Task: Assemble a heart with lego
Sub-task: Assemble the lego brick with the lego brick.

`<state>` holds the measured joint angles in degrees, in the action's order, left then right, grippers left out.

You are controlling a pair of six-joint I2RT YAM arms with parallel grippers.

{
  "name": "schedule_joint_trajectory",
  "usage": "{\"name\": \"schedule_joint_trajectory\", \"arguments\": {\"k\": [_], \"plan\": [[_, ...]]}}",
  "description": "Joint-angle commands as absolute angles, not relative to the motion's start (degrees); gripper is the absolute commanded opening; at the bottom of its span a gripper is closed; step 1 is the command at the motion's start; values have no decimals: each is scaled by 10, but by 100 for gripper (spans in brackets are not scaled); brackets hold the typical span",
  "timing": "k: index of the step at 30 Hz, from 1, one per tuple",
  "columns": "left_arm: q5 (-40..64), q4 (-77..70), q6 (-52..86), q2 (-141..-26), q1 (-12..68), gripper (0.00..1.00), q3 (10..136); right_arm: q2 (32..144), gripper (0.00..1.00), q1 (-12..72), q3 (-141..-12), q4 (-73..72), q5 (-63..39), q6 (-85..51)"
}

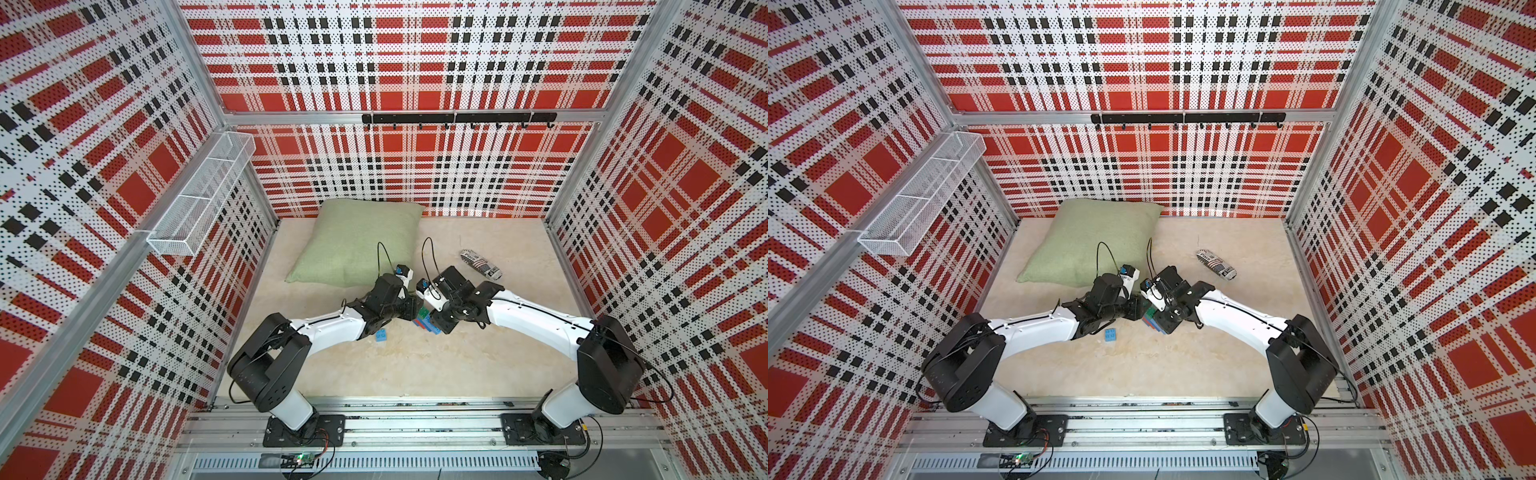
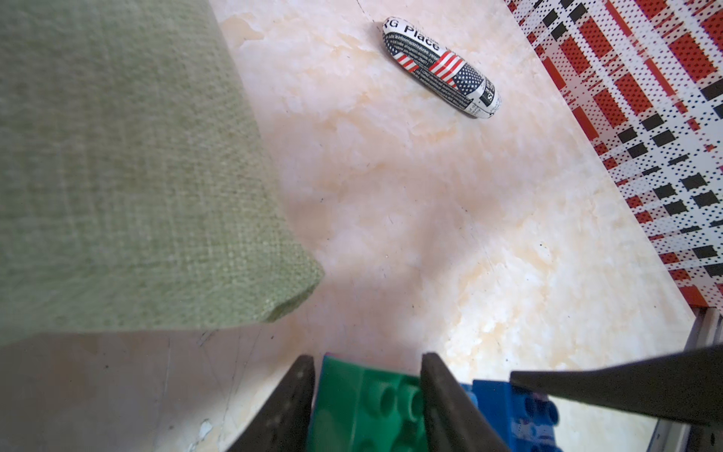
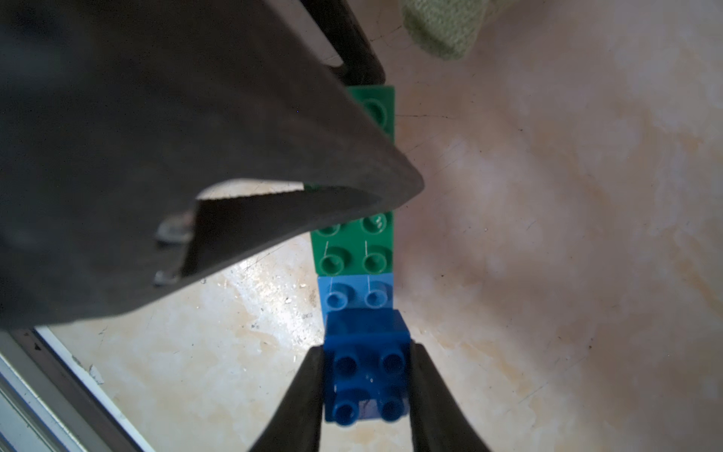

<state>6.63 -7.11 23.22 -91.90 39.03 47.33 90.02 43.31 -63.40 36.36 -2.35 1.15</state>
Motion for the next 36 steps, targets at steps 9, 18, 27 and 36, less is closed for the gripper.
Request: {"name": "schedule_joint_trajectory", "arguments": {"k": [9, 18, 27, 36], "plan": [[65, -77, 249, -931, 359, 48, 447, 890, 34, 443, -609, 306, -25, -20], [74, -81, 258, -941, 340, 48, 444, 915, 34, 455, -630, 296, -29, -19], [75, -93, 265, -945, 332, 47, 430, 948, 34, 460, -665, 326, -16, -15], [85, -134, 288, -936, 316, 47, 389, 990, 33, 472, -699, 363, -5, -24]]}}
